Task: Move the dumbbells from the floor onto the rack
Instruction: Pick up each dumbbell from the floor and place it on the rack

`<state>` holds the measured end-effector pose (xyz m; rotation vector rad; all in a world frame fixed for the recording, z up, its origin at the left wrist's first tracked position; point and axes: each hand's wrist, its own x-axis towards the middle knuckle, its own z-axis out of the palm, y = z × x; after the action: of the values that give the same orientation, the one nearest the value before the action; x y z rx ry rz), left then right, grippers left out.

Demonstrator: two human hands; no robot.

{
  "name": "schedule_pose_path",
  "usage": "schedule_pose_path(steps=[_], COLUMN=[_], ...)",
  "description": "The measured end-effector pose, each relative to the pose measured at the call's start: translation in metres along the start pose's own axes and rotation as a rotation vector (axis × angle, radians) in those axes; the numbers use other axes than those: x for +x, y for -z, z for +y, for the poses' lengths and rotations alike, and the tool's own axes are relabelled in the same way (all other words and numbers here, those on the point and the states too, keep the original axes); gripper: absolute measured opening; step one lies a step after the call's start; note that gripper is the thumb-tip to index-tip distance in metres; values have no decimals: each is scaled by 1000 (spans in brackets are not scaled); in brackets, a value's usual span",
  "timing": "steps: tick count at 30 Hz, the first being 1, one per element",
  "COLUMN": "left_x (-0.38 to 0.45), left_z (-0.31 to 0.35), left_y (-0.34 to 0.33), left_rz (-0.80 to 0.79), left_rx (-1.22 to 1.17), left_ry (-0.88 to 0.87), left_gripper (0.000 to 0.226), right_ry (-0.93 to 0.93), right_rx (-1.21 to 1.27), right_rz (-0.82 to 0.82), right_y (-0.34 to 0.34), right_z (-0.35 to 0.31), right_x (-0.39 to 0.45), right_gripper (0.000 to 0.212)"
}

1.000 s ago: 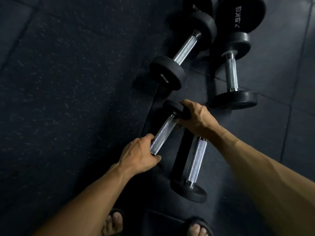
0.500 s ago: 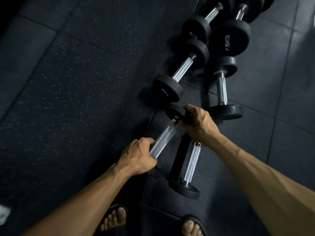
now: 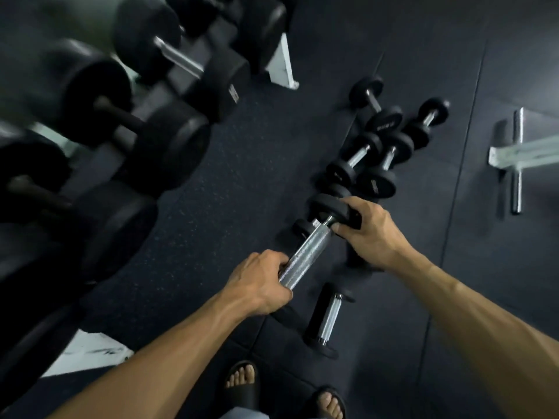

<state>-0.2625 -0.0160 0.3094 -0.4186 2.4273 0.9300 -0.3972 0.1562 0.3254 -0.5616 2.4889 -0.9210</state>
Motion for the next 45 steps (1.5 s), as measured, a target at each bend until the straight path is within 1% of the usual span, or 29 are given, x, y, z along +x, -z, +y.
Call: schedule_pose_path(steps=[2,5,9,14,18,20,24,26,27,29,31,33,37,38,41,45], left_x=[-27,-68,-117,-181,-235,-262,-316,-335,-346,-369,-392,-414,-451,-459,-473,-471], left_z=[20,46,63,63,46,30,-18,-36,-49,-79,-109,-143,-209,-223,-257,-281], left_y=[30,71,119,173,207,223,254,264,273,293,311,329,364,371,386,397], left_rz=[33,104,204,340,412,432,488,500,511,546,583,612,666,689,744,822], left_rx=[-18,-42,-77,-135,-199,-243,-295,-298,-308,-328,-339,-357,-394,-401,-464,-551], left_ry=[-4,-8,24,54,91,112,170,188,198,215,265,302,374,395,433,478], left_gripper=[17,23,13,16,22,26,23,28,28,23,20,20,26,27,22,17], right_ry=[47,134,264,418,512,564,639,658,679,713,743,782,868,895,957,1008], right_rx=[-23,-71,-101,-131,-167,-183,-208,-213,-213,-223,-254,-245,-251,-250,-244,-279], right_rz=[-19,-34,-58,-103,-146,-165,-244,-276,-287,-285,-298,-313,-364,-378,-436,-479], right_y=[30,69,106,127,121,109,69,51,38,10,-20,-52,-116,-130,-166,-200], right_z=[-34,-86,-157,-247,-319,-357,-433,-461,-479,-517,-559,-600,-675,-693,-738,-778], right_x=[-5,-10,-17,-28,-39,-45,-55,-57,-57,-55,-57,-57,-53,-52,-47,-32], right_gripper=[25,27,29,28,27,27,28,31,31,27,22,23,17,17,28,27])
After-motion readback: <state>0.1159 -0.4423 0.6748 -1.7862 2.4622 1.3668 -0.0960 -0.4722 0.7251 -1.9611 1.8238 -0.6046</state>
